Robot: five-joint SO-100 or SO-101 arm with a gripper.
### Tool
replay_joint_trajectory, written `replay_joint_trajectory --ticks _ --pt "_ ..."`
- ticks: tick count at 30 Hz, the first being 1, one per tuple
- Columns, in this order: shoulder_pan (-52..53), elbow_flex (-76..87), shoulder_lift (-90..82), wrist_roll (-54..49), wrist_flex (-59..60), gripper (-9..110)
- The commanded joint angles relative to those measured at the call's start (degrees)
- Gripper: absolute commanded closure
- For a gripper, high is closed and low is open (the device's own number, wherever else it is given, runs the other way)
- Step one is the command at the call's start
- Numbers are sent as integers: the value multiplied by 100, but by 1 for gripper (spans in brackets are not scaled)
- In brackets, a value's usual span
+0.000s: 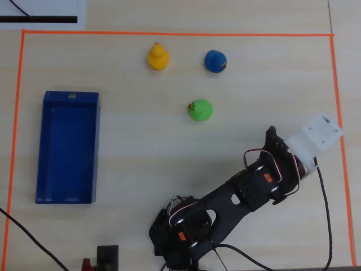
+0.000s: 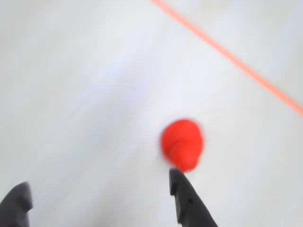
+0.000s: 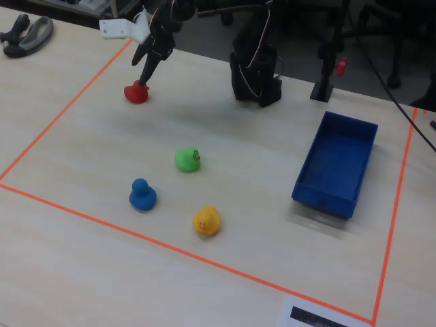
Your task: Grasp red duck and put it into box.
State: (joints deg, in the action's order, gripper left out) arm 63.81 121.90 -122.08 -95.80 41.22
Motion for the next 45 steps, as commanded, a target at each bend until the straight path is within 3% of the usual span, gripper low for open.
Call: replay_joint_trajectory --ticks 1,8,18,45 --pt "369 -202 167 -281 -396 61" --pt "747 -123 475 -686 -809 61" --pt "1072 1028 1160 -1336 -2575 60" --pt "1195 1547 2109 -1925 -3612 61"
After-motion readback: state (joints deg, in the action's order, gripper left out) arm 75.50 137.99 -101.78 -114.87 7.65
